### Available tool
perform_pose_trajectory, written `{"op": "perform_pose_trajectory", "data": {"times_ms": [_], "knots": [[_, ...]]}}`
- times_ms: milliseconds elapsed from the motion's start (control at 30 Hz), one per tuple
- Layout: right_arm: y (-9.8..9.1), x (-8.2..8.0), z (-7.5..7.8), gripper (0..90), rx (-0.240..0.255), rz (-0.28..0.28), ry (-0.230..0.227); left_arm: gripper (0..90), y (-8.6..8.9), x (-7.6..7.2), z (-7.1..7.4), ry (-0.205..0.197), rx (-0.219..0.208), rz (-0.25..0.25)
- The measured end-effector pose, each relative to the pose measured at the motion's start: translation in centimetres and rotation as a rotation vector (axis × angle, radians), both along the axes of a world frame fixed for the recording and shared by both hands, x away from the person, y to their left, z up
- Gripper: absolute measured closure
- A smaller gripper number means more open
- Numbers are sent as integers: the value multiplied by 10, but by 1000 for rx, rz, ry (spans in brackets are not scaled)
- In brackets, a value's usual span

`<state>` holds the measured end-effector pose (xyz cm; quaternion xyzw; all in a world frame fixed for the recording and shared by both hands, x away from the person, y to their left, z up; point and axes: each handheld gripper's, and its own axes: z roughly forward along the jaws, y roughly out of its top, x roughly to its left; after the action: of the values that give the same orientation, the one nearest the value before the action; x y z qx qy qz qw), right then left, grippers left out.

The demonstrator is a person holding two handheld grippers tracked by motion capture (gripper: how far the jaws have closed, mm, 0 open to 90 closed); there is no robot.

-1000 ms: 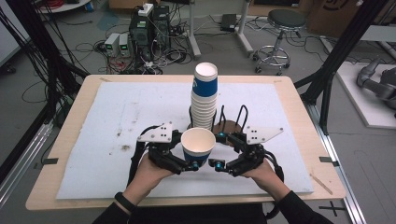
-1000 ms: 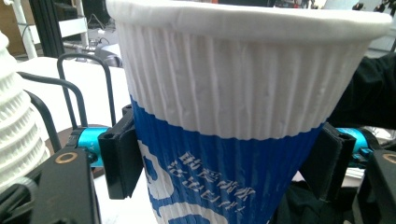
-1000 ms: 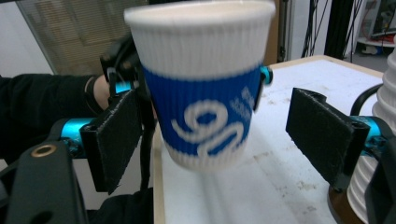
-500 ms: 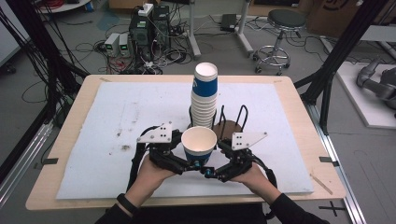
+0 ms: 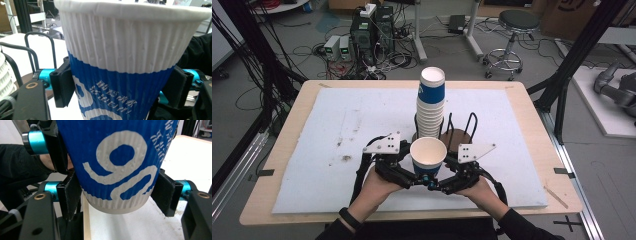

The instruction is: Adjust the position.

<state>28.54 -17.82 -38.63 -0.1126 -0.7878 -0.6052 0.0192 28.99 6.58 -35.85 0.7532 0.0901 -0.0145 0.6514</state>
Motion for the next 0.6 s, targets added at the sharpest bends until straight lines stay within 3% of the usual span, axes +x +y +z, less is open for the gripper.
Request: {"op": "perform_pose_trajectory", "data": {"times_ms": [167, 500, 600], "knots": [[1, 0, -1, 309, -22, 1, -11, 149, 1, -1, 6, 9, -17, 4], [4, -1, -3, 309, -40, 9, -19, 151, 3, -1, 10, 12, -23, 18], [4, -1, -3, 310, -41, 5, -14, 204, 4, -2, 10, 2, -23, 12]]}}
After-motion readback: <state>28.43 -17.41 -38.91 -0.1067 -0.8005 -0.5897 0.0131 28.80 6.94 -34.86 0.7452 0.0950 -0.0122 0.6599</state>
